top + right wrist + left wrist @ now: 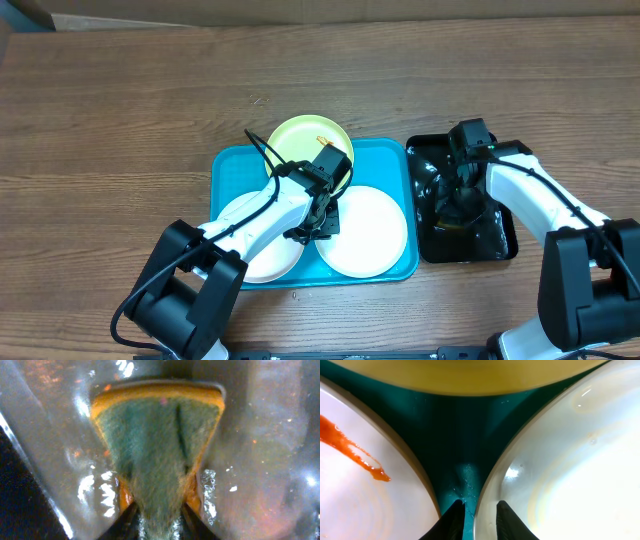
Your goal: Clean dirty plates on tray and stack at the side
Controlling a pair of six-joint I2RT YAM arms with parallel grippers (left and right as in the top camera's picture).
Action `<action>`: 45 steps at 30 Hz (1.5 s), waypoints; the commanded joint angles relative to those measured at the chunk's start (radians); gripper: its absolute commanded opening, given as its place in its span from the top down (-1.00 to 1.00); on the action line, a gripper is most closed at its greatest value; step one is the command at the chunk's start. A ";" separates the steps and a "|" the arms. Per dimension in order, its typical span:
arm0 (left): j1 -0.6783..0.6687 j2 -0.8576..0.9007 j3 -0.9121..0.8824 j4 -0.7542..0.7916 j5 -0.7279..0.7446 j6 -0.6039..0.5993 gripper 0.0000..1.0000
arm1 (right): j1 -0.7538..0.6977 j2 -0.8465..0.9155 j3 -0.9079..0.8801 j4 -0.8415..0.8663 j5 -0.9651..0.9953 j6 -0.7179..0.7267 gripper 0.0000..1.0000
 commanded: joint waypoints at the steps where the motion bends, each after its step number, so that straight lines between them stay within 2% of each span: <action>1: 0.003 0.007 0.013 -0.001 -0.002 0.013 0.52 | 0.001 -0.004 -0.043 0.021 -0.001 0.003 0.56; 3: 0.003 0.007 0.013 -0.003 -0.002 0.013 0.52 | -0.004 -0.005 -0.036 0.021 0.002 0.003 0.57; 4: 0.003 0.007 0.013 -0.003 -0.002 0.013 0.51 | -0.010 -0.005 -0.021 0.017 0.002 0.003 0.44; 5: 0.003 0.007 0.013 -0.003 -0.002 0.013 0.50 | -0.014 -0.005 -0.005 0.012 0.002 0.003 0.21; 9: 0.003 0.007 0.013 -0.002 -0.002 0.013 0.47 | -0.029 -0.005 0.063 -0.001 0.002 0.003 0.16; 14: 0.003 0.007 0.013 -0.004 0.003 0.013 0.47 | -0.032 -0.004 0.071 0.043 0.002 0.004 -0.10; 19: -0.001 0.007 0.013 -0.002 0.012 0.008 0.47 | -0.029 -0.004 0.001 0.127 0.002 0.005 -0.09; 21: -0.002 0.007 0.013 -0.003 0.012 0.008 0.49 | -0.029 -0.004 -0.038 0.163 0.002 0.004 0.07; 22: -0.003 0.007 0.013 -0.003 0.012 0.008 0.50 | -0.029 -0.004 -0.054 0.177 0.003 0.004 0.24; 24: -0.005 0.007 0.013 -0.001 0.012 0.008 0.49 | -0.033 -0.004 -0.071 0.181 0.037 0.004 0.44; 26: -0.005 0.007 0.013 -0.002 0.012 0.009 0.40 | -0.033 -0.005 -0.071 0.161 0.097 0.005 0.44; 30: -0.005 0.007 0.013 -0.003 0.013 0.008 0.40 | -0.039 -0.005 -0.068 0.129 0.179 0.047 0.44; 35: -0.005 0.007 0.013 -0.002 0.013 0.008 0.43 | -0.040 -0.005 -0.067 0.129 0.180 0.046 0.41; 41: -0.006 0.007 0.013 0.009 0.051 0.009 0.54 | -0.073 -0.005 0.021 0.049 0.138 0.049 0.29; 45: -0.016 0.007 0.012 0.027 0.059 0.009 0.55 | -0.083 -0.005 0.083 -0.002 0.072 0.041 0.10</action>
